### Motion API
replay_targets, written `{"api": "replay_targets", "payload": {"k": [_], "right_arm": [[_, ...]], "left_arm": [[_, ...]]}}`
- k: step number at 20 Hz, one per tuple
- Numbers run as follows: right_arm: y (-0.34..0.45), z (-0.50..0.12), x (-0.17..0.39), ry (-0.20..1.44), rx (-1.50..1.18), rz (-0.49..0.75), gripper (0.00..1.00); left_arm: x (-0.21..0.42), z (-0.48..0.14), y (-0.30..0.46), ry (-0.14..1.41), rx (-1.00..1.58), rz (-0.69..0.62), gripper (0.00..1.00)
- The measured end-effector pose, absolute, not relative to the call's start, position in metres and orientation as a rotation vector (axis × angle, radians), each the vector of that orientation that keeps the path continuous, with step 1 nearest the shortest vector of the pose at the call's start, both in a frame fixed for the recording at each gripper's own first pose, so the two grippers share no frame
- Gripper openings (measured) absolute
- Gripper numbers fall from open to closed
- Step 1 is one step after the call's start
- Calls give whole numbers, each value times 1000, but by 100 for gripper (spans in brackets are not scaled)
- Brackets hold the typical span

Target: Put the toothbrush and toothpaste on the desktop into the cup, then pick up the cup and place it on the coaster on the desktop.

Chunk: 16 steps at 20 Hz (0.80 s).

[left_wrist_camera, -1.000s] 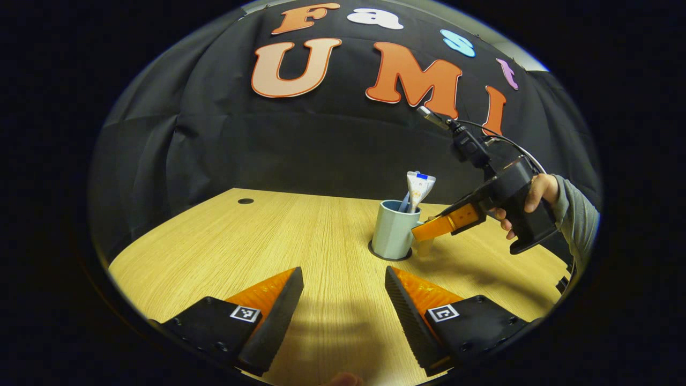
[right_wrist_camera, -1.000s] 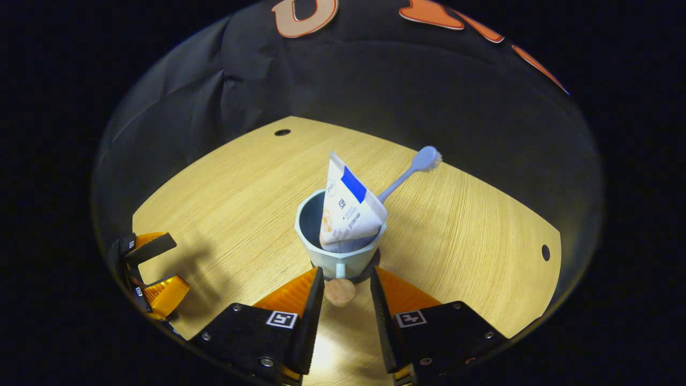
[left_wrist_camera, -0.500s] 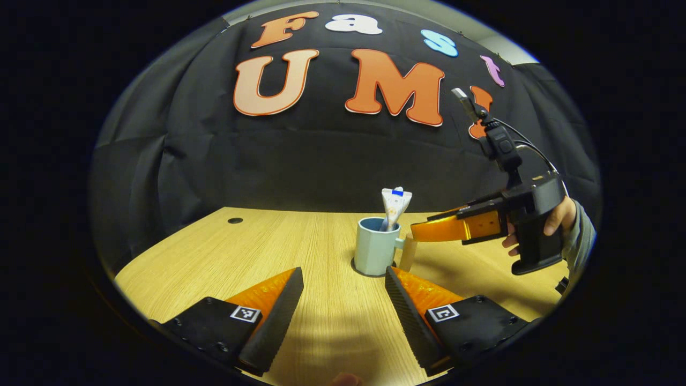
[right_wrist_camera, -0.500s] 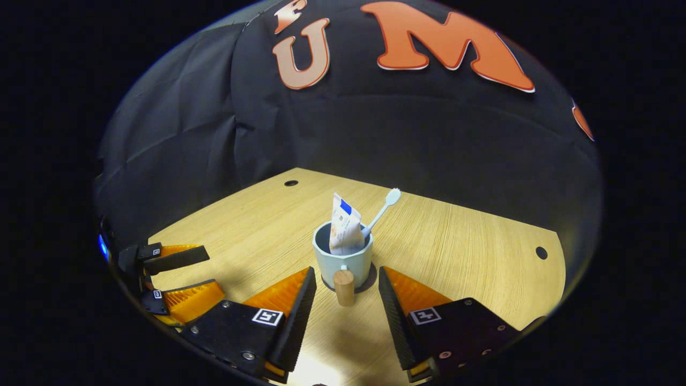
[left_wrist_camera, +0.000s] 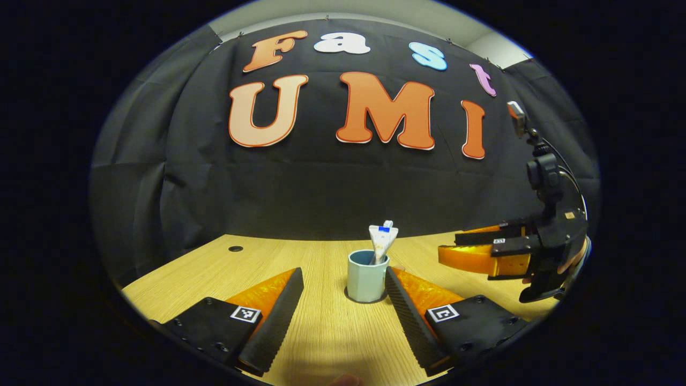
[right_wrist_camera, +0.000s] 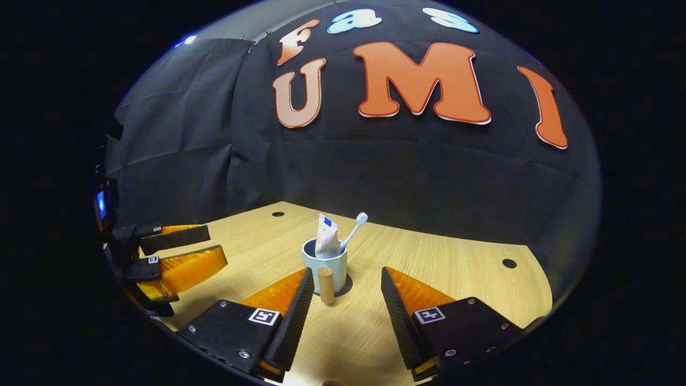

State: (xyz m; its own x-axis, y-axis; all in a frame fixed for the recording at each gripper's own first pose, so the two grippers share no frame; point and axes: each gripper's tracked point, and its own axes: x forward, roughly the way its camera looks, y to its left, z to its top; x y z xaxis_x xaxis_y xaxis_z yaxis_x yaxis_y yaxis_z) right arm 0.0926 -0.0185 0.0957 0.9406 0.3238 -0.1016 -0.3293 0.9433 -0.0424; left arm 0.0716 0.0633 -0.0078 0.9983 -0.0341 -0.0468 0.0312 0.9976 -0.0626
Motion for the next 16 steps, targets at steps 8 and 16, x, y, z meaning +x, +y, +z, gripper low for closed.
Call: {"api": "replay_targets", "payload": {"k": [8, 16], "right_arm": [[-63, 100, 62, -55, -67, 153, 77], [-95, 116, 31, -181, -65, 49, 77]], "left_arm": [[62, 18, 61, -37, -62, 5, 97], [58, 36, 56, -119, -62, 13, 97]]}}
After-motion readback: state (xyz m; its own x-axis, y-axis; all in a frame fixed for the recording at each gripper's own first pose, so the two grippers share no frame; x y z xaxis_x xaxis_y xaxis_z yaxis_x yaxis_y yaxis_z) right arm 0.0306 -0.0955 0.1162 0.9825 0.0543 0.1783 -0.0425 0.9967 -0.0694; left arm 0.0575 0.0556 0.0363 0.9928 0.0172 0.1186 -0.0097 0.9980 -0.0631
